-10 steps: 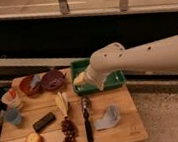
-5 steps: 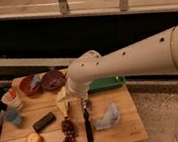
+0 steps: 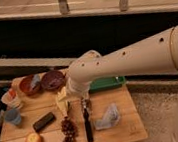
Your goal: Place banana in tray
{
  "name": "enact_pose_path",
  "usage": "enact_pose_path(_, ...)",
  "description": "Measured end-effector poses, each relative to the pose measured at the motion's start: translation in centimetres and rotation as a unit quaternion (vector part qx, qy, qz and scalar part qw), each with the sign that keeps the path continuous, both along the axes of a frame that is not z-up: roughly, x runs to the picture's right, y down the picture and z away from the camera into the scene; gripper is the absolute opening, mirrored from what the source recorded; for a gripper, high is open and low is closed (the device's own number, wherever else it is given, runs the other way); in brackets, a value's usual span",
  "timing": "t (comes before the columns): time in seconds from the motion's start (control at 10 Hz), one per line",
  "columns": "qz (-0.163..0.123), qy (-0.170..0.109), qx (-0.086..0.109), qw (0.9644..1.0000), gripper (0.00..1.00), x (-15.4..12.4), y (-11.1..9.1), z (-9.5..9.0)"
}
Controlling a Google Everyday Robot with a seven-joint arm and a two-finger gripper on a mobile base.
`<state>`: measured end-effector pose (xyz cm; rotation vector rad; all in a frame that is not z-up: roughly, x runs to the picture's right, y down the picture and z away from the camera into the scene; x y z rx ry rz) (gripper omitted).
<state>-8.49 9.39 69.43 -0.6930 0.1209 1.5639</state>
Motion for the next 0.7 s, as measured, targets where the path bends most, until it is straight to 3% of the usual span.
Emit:
enact_pose_path(0.4,-0.032,-0.017,-0.007,0.9993,0.80,-3.4,-0.4,3.0)
enact_pose_path(0.7,-0.029,-0.036,-0.037,0.9983,0.80,-4.9,0.7,6.9)
